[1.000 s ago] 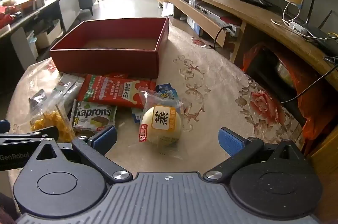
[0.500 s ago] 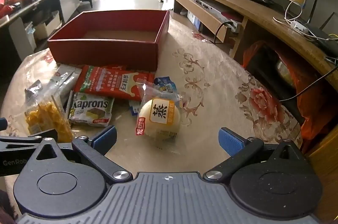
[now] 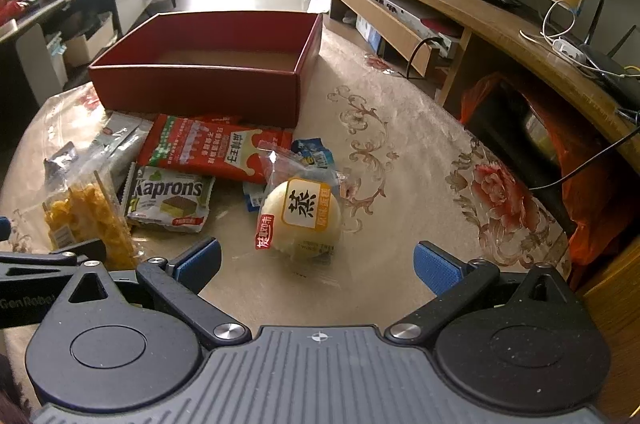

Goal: Organize snacks

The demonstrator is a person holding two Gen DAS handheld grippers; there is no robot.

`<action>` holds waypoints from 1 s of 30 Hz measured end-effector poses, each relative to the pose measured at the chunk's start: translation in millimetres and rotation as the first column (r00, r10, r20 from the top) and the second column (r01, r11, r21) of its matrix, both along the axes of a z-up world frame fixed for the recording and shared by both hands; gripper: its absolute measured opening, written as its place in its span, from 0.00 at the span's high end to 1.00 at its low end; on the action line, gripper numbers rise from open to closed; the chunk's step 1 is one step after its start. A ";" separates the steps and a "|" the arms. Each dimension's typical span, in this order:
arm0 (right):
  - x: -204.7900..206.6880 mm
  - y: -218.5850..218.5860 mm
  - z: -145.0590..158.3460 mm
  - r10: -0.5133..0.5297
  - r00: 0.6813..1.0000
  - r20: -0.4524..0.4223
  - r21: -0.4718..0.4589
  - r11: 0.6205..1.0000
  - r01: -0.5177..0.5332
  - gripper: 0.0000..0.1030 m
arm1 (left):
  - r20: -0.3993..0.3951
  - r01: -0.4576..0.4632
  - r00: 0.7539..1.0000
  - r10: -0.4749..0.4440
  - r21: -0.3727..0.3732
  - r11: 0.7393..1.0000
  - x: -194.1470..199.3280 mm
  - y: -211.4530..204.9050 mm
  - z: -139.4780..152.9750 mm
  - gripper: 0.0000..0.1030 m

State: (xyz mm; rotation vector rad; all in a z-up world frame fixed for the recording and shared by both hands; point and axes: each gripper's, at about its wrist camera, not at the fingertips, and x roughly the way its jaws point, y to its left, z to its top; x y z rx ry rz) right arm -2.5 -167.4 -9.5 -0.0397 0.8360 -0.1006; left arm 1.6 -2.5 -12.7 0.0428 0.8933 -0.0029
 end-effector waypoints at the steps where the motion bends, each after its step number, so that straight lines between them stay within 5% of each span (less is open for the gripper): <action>1: 0.2 0.0 -0.4 0.001 1.000 -0.004 -0.001 1.000 -0.001 0.00 | 0.000 0.000 1.000 0.000 0.000 1.000 0.0 -0.2 0.1 0.00; 30: 1.0 0.7 -2.4 0.009 1.000 -0.019 0.014 1.000 -0.009 0.00 | -0.004 0.002 1.000 -0.002 0.000 1.000 -0.4 -0.6 -0.4 0.00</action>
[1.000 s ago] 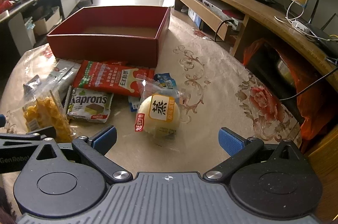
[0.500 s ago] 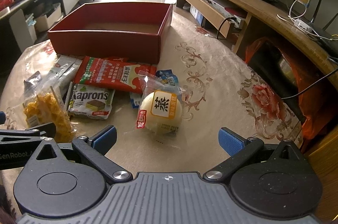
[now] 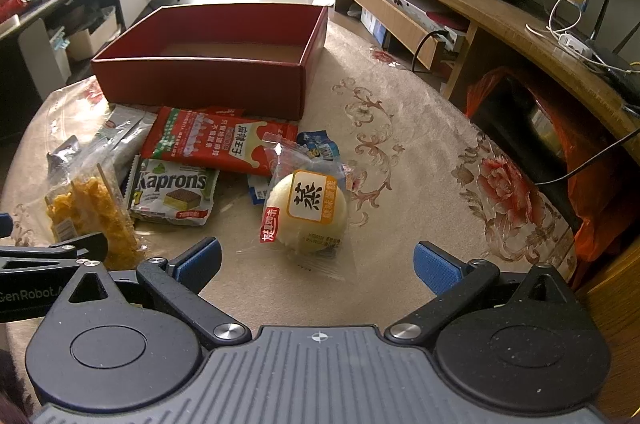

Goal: Organize snacks

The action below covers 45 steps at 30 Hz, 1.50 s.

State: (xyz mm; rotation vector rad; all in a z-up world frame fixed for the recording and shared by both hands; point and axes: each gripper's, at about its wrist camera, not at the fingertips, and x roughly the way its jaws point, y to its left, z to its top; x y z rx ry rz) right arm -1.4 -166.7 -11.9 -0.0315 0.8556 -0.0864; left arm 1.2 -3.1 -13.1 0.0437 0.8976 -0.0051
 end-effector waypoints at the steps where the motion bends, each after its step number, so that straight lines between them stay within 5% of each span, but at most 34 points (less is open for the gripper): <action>1: 0.0 -0.1 0.0 0.000 1.000 -0.001 0.001 1.000 0.000 0.00 | -0.001 0.000 1.000 0.000 0.001 1.000 -0.2 -0.3 -0.2 0.00; 45: 3.5 -0.7 3.2 0.032 0.999 -0.017 0.034 0.999 -0.032 0.00 | -0.011 0.042 0.999 -0.042 -0.004 0.999 11.2 5.3 -0.4 0.00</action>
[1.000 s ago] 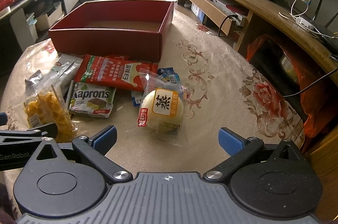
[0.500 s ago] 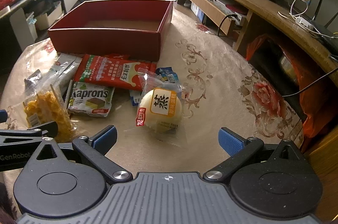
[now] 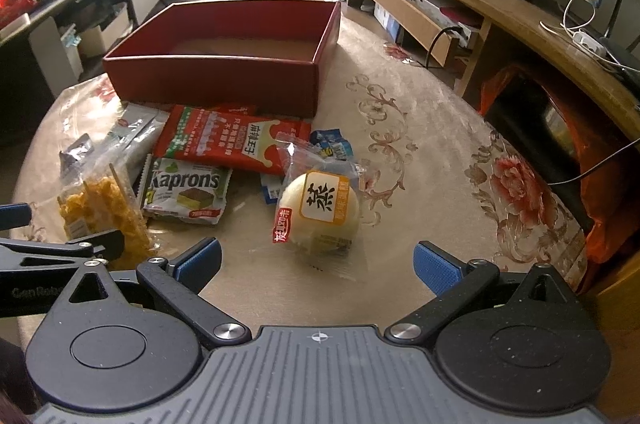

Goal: Organize snacks
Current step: 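Grasp the yellow waffle-crisp bag with the left gripper and lift it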

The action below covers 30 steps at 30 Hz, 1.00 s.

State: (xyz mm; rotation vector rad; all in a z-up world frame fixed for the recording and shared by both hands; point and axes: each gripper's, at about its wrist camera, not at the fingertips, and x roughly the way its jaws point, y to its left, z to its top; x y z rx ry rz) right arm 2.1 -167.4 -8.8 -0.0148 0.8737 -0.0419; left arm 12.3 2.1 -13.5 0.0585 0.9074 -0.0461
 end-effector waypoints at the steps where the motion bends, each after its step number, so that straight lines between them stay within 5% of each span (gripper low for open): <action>1: 0.1 -1.1 0.8 -0.002 1.000 0.002 0.005 1.000 0.002 0.00 | -0.016 -0.015 1.000 0.015 -0.011 1.000 2.5 1.7 -2.2 0.00; 10: -1.1 -11.2 10.4 -0.015 0.999 0.032 0.055 0.998 0.013 0.00 | -0.097 -0.208 0.975 0.201 -0.067 0.976 28.8 5.0 -14.8 0.00; 14: -4.4 -17.3 14.0 -0.014 0.999 0.044 0.082 0.997 0.010 0.00 | -0.114 -0.231 0.967 0.227 -0.023 0.973 35.6 -8.4 -25.4 0.00; 23: -4.4 -25.3 14.2 -0.012 0.999 0.032 0.136 0.991 0.007 0.00 | -0.203 -0.327 0.930 0.305 -0.086 0.941 49.5 1.9 -44.8 0.00; 30: -3.3 -21.8 13.3 -0.004 1.000 0.027 0.134 0.991 0.000 0.00 | -0.212 -0.272 0.944 0.251 -0.076 0.959 39.7 8.2 -44.3 0.20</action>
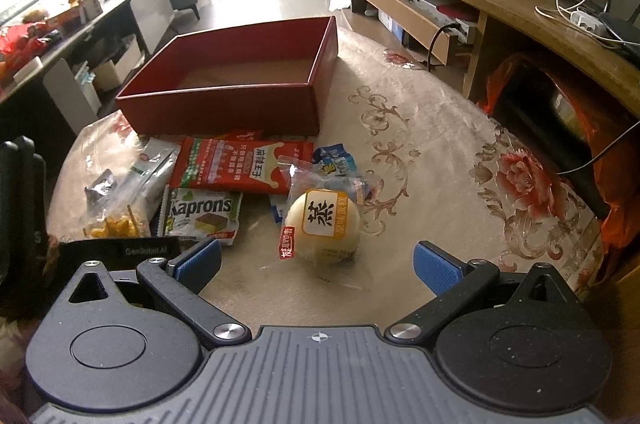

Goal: Organize snacks
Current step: 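Grasp the yellow waffle-crisp bag with the left gripper and lift it, then grasp the red-and-green snack packet with the right gripper while the left holds the crisp bag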

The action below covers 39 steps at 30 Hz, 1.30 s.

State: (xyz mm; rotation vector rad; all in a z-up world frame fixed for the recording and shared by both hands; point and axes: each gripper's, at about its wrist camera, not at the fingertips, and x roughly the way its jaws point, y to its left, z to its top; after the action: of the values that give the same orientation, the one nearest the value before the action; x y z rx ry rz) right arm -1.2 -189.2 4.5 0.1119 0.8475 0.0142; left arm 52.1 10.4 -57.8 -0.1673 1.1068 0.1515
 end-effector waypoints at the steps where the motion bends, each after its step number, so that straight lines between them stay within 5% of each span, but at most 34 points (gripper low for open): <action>1: -0.2 0.4 0.2 0.004 1.000 0.002 0.001 1.000 -0.004 0.00 | 0.002 0.009 1.000 -0.009 -0.002 1.000 -1.9 1.7 1.8 0.22; 8: -1.2 1.8 -2.8 0.025 1.000 -0.007 -0.002 1.000 -0.025 0.01 | 0.024 0.056 0.998 -0.057 0.032 0.998 -14.3 16.1 11.0 0.29; 25: 4.7 12.0 -13.9 0.065 0.997 -0.046 -0.041 0.997 -0.067 0.03 | 0.017 0.122 0.993 -0.121 -0.159 0.980 -17.2 35.0 28.0 0.40; 28: 9.8 14.3 -7.2 0.121 0.992 -0.035 0.000 0.993 -0.121 0.04 | 0.020 0.145 0.989 -0.144 -0.191 0.971 -16.8 34.7 31.1 0.41; 33: 33.9 25.0 0.3 0.245 0.969 -0.017 -0.091 0.965 -0.246 0.04 | 0.033 0.172 0.985 -0.168 -0.209 0.963 -15.9 34.5 35.4 0.42; 39: 86.1 39.1 -0.8 0.427 0.903 -0.050 -0.147 0.891 -0.429 0.06 | 0.015 0.193 0.981 -0.195 -0.237 0.952 -12.2 35.2 29.0 0.42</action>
State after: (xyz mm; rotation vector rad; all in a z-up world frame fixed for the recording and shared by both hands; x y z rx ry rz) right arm 84.9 -150.1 3.7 -0.2253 0.8725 0.3637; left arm 39.9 45.6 -28.8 -0.2705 1.1415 -0.1575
